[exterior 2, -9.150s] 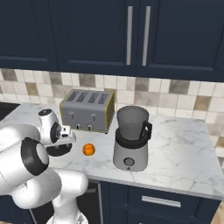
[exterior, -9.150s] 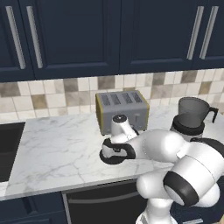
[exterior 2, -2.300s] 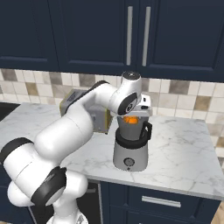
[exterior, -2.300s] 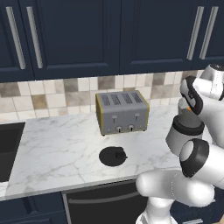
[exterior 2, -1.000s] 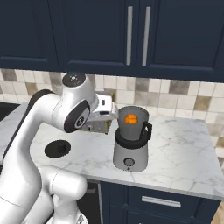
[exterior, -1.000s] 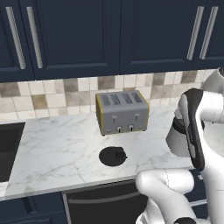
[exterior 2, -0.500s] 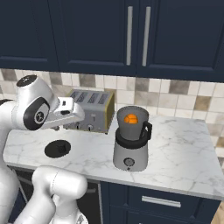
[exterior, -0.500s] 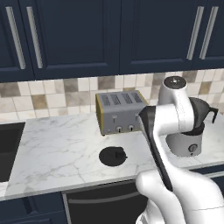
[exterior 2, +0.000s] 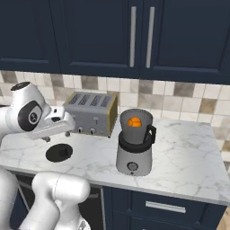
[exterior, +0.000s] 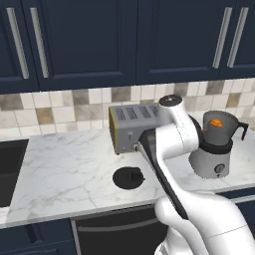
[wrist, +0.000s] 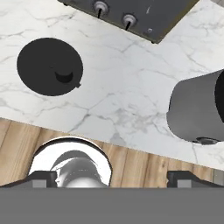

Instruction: Open the blender lid, put the orange in the blender, close the lid, and start the blender.

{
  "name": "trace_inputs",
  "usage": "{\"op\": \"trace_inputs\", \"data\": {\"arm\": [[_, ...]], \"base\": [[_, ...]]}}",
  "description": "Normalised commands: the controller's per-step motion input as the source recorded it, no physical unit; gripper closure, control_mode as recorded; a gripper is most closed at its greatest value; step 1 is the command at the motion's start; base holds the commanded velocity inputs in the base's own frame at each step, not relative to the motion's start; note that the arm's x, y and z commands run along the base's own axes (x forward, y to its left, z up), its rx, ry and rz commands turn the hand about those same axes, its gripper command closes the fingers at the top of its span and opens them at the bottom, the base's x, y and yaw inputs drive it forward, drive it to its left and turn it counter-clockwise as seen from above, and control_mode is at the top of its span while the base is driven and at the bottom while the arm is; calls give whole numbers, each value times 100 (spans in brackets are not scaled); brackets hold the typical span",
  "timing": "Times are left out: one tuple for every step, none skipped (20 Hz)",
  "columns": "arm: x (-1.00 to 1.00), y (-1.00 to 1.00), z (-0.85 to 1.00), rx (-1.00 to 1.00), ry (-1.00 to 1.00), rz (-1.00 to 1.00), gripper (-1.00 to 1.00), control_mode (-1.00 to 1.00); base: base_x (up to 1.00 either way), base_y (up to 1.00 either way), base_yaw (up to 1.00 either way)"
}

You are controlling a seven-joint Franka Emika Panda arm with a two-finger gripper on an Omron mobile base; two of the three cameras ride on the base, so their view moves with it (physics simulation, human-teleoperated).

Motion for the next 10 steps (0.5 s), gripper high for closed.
{"op": "trace_inputs", "data": {"arm": [[0,12,-40,0,10,0,-100,-100],[0,8,-36,0,11,0,-100,-100],[0,10,-37,0,13,0,-100,-100],[0,10,-33,0,15,0,-100,-100],[0,14,-29,0,17,0,-100,-100],[0,17,-26,0,18,0,-100,-100],[0,19,-26,0,19,0,-100,-100],[0,18,-23,0,20,0,-100,-100],[0,15,-23,0,20,0,-100,-100],[0,26,-24,0,21,0,-100,-100]], "base": [[0,0,0],[0,0,0],[0,0,0],[0,0,0],[0,0,0],[0,0,0],[0,0,0],[0,0,0],[0,0,0],[0,0,0]]}}
